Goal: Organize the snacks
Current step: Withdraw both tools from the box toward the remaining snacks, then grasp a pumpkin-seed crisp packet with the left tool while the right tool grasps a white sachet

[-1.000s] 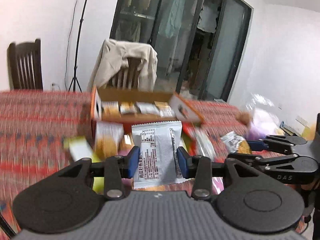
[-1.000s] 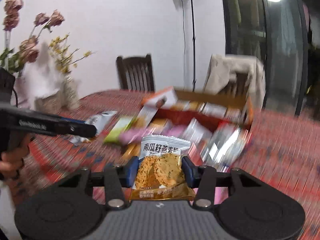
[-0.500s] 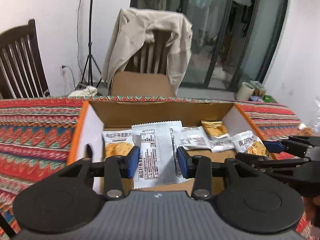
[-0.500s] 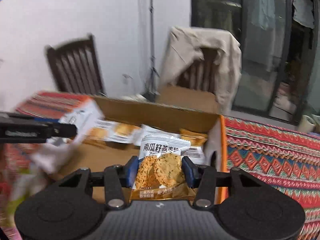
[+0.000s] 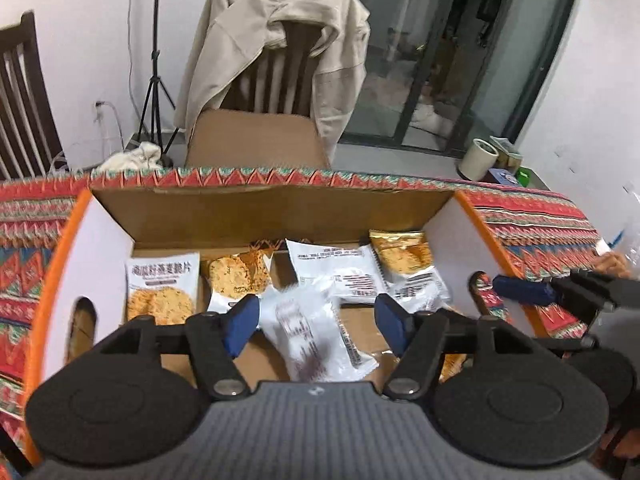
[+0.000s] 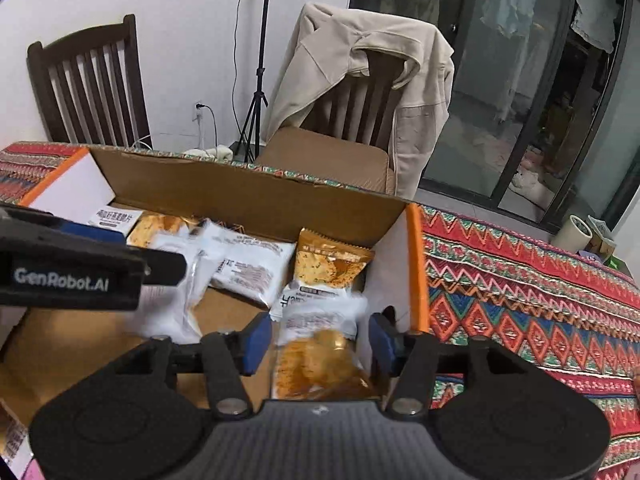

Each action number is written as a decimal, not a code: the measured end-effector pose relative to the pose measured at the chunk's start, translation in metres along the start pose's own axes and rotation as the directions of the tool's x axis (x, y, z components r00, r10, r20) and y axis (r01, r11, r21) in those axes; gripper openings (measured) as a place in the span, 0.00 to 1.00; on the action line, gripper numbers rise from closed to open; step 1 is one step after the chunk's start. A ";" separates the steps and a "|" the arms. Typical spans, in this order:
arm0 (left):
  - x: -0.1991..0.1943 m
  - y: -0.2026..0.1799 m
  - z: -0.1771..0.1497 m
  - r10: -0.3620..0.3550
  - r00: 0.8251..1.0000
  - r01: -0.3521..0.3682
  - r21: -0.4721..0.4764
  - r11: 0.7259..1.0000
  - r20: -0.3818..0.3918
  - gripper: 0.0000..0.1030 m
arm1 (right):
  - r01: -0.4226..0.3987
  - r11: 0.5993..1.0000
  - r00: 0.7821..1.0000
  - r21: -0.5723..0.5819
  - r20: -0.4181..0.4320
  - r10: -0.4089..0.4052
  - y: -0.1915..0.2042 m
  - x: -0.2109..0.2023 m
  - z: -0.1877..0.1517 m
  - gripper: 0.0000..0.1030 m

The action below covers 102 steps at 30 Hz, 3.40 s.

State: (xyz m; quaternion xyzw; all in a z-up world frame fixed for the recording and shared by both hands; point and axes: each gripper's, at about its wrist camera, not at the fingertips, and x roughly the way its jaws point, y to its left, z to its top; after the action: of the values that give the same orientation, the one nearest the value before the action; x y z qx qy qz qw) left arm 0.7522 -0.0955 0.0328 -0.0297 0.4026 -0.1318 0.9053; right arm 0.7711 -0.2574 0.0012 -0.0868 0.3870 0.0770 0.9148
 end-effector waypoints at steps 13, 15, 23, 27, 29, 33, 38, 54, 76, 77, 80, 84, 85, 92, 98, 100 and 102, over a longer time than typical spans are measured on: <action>-0.180 -0.006 -0.023 0.051 0.991 -0.072 0.174 0.982 0.126 0.80 | -0.051 0.998 0.988 0.043 0.149 0.044 -0.024 -0.145 0.000 0.72; -0.215 -0.008 -0.034 0.055 0.989 -0.078 0.170 0.982 0.135 0.87 | -0.060 0.997 0.984 0.049 0.170 0.051 -0.025 -0.174 -0.006 0.78; -0.347 -0.004 -0.115 0.052 0.974 -0.076 0.105 0.992 0.221 1.00 | -0.138 0.986 0.967 0.093 0.230 0.114 -0.011 -0.300 -0.065 0.95; -0.399 0.006 -0.180 0.019 0.958 -0.033 0.045 0.998 0.288 1.00 | -0.161 0.983 0.949 0.085 0.287 0.131 0.002 -0.364 -0.112 1.00; -0.413 0.011 -0.215 0.027 0.950 -0.034 0.019 0.999 0.312 1.00 | -0.189 0.980 0.936 0.058 0.312 0.162 0.009 -0.392 -0.141 1.00; -0.433 0.018 -0.286 0.093 0.926 -0.091 -0.024 0.996 0.367 1.00 | -0.220 0.975 0.916 0.038 0.352 0.193 0.023 -0.428 -0.201 1.00; -0.445 0.034 -0.365 0.201 0.901 -0.179 -0.094 0.979 0.385 1.00 | -0.187 0.980 0.911 0.074 0.386 0.145 0.046 -0.440 -0.279 1.00; -0.416 0.069 -0.420 0.159 0.939 -0.116 -0.154 0.981 0.304 1.00 | -0.157 0.978 0.947 0.140 0.301 0.110 0.115 -0.391 -0.394 1.00; -0.242 0.074 -0.231 0.006 0.958 -0.047 0.138 0.989 0.286 0.81 | -0.290 0.935 0.923 0.204 0.318 0.217 0.099 -0.255 -0.249 0.78; -0.225 0.075 -0.219 0.013 0.963 -0.052 0.140 0.989 0.270 0.72 | -0.297 0.932 0.921 0.207 0.319 0.223 0.097 -0.244 -0.236 0.75; -0.176 0.081 -0.190 0.010 0.976 -0.041 0.138 0.990 0.216 0.63 | -0.331 0.913 0.918 0.239 0.306 0.252 0.089 -0.205 -0.198 0.68; -0.129 0.085 -0.176 0.026 0.985 -0.053 0.150 0.987 0.173 0.63 | -0.251 0.937 0.949 0.245 0.255 0.187 0.093 -0.153 -0.161 0.67; -0.119 0.087 -0.174 0.022 0.987 -0.045 0.143 0.989 0.162 0.63 | -0.224 0.941 0.957 0.253 0.237 0.164 0.094 -0.140 -0.156 0.67; -0.105 0.094 -0.180 -0.029 0.985 0.009 0.114 0.993 0.172 0.38 | -0.197 0.953 0.962 0.231 0.233 0.142 0.100 -0.107 -0.157 0.52; -0.116 0.097 -0.176 -0.038 0.982 0.023 0.080 0.997 0.183 0.37 | -0.213 0.955 0.956 0.204 0.246 0.160 0.101 -0.108 -0.157 0.46; -0.129 0.095 -0.175 -0.028 0.979 0.013 0.075 0.997 0.204 0.37 | -0.233 0.946 0.950 0.225 0.261 0.172 0.096 -0.112 -0.158 0.45; -0.152 0.094 -0.175 -0.027 0.971 0.012 0.065 0.998 0.238 0.37 | -0.258 0.935 0.941 0.245 0.285 0.184 0.093 -0.119 -0.159 0.41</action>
State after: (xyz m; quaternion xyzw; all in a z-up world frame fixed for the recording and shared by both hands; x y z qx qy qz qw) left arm 0.5460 0.0439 0.0095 -0.0207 0.2862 -0.1487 0.9463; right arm 0.5597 -0.2103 -0.0314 0.0981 0.2792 0.1355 0.9456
